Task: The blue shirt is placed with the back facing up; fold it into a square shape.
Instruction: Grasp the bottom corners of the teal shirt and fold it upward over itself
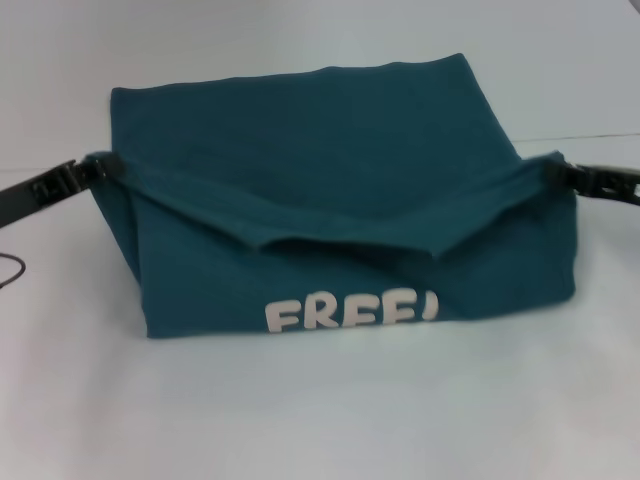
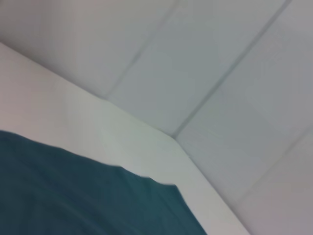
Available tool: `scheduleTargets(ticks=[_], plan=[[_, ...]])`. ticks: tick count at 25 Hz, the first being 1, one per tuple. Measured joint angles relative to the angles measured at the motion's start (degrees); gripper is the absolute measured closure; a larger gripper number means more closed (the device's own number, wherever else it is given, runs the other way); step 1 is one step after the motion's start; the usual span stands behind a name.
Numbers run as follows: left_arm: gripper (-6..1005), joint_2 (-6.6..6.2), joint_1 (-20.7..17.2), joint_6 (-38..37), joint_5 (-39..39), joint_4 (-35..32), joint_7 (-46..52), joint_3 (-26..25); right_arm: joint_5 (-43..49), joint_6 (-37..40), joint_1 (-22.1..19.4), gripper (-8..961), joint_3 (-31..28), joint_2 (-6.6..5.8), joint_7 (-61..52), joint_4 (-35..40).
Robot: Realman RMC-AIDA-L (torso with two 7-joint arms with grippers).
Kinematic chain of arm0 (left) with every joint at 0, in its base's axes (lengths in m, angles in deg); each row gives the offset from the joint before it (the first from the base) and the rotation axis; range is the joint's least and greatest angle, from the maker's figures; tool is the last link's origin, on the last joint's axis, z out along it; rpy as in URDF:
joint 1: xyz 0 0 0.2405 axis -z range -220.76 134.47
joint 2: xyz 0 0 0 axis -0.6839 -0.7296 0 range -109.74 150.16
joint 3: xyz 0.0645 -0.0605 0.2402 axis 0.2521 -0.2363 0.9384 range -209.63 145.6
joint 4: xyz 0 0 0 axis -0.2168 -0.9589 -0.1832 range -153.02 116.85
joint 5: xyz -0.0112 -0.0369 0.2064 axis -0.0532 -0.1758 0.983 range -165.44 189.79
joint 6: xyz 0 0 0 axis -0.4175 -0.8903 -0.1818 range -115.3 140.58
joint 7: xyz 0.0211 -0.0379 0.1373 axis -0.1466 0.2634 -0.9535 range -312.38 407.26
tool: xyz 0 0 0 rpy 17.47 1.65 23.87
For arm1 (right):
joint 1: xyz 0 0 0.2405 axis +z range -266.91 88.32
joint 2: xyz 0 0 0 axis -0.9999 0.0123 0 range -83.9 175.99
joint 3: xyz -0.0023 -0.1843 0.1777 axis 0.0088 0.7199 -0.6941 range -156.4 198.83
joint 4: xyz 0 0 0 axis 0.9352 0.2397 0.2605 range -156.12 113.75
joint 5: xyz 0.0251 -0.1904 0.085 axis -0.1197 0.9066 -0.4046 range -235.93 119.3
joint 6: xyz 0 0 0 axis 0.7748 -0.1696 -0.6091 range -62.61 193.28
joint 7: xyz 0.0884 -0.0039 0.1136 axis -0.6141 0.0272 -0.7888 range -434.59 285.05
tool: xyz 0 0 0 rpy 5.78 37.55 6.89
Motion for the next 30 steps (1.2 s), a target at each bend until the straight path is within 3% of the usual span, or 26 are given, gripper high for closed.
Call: scheduleTargets(ticks=[10,18,30], plan=[[826,0.10,2.85,9.86,-3.65,2.58,-4.97,0.43,-7.50,-17.48,4.23,897,6.95,2.67,6.79,-2.48],[823,0.09,5.78,16.08,-5.87,4.61,-9.82,0.61,-13.96,-24.64,5.66,898,13.59,2.75,8.38,-3.57],[818,0.32,7.55,20.63,-11.70,6.40,-15.92,0.62,-16.90,-29.11,7.30,897,14.09,2.12,11.51,-5.98]])
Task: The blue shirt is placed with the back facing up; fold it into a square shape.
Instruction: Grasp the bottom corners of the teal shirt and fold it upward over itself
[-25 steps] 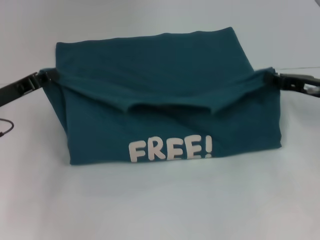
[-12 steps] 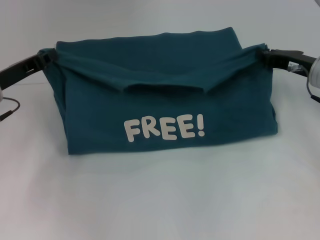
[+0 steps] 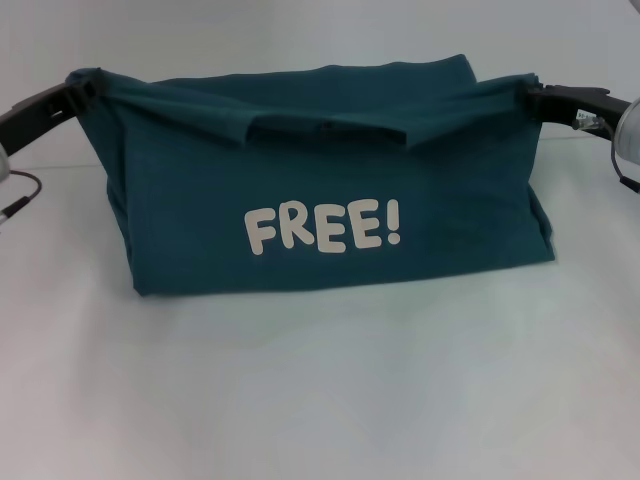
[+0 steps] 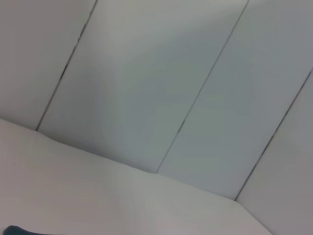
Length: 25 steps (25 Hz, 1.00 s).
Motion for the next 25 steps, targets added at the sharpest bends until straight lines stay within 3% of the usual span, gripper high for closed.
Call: scheduleTargets(ticks=[5,8,25], plan=[[816,0.54,0.61,3.45,-4.17,4.21,-6.66,0.03,-2.11,-3.60,0.86,897,0.04,0.03,4.50,-3.71],[815,1.75,0.68,5.56,-6.62,5.80,-11.38,0.02,-4.22,-5.30,1.15,897,0.06,0.30,7.93,-5.60],[808,3.47,0.45,6.23,-6.54,6.65,-14.53,0.08,-8.47,-7.96,0.92,898,0.13,0.70,13.20,-8.30]])
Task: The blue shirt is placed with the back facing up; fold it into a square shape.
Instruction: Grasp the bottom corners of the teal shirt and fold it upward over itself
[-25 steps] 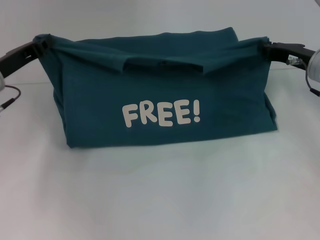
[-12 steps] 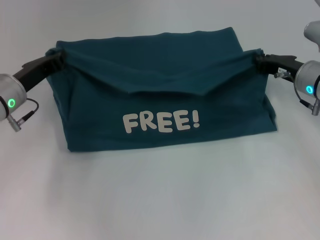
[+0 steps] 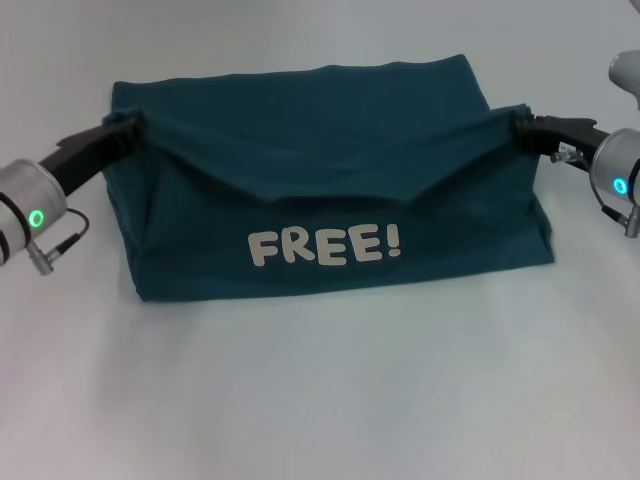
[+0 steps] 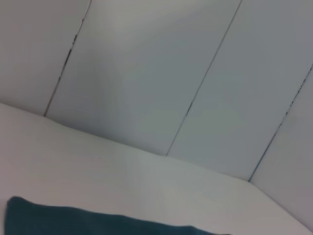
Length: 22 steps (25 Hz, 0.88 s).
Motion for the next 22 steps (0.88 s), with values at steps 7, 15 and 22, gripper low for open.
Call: scheduleTargets(ticks=[7,15,22], plan=[[805,0.92,-0.31,2.66,0.23,0.01,-3.28,4.96,-0.09,-1.57,-0.28,835,0.20,1.31,2.45,0.09],[517,0.95,-2.42,5.96,-0.97,-3.36,-3.37,5.38,-0.25,-1.46,-0.68,448,-0.09,1.35,2.86,0.85],[378,0.73,-7.63,2.31,-2.19,-7.86,1.03,7.04,-4.41,6.15,-4.75,265,-0.09,0.46,2.07,2.61]])
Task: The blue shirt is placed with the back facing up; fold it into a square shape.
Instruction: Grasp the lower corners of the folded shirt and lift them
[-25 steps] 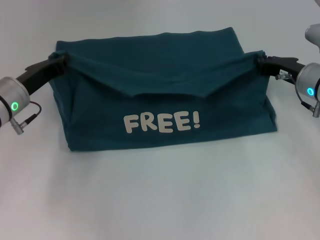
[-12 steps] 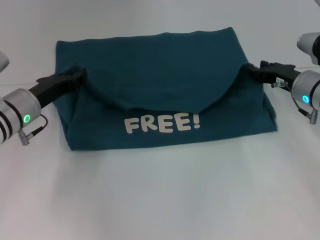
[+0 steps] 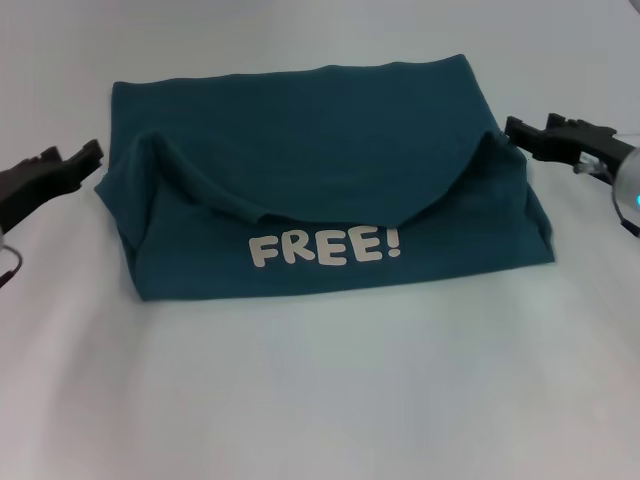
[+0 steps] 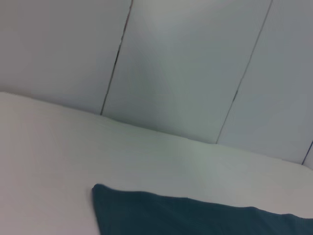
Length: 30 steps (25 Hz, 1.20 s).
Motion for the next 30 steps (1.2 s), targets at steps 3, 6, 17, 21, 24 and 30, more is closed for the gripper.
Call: scheduleTargets(ticks=[3,6,17,21,24,30], plan=[[361,-0.15,-3.05,-3.31,0.16,-2.72,4.97,3.16,0.10,4.36,-2.28,266,0.34,-0.59,-2.60,0.67],[365,0.03,-6.06,-6.47,0.23,-5.90,8.35,6.91,1.78,8.42,-4.52,268,1.04,-1.61,-6.30,0.97],[368,0.72,-11.30,-13.28,11.64,-11.67,13.47,11.35,8.86,25.37,-10.93,270,4.62,-6.31,-23.96,6.33],[368,0.83,-11.42,-14.60,15.54,-11.74,13.48,11.39,10.27,29.34,-12.12,273,4.79,-7.79,-28.91,7.56],[368,1.00,-11.45,-15.08,17.82,-11.83,13.13,11.90,11.59,31.36,-12.35,274,4.78,-8.37,-30.72,7.67],[367,1.64,-11.16,-13.95,20.63,-11.87,12.86,13.48,12.32,32.21,-12.50,275,4.70,-8.36,-31.23,7.74]])
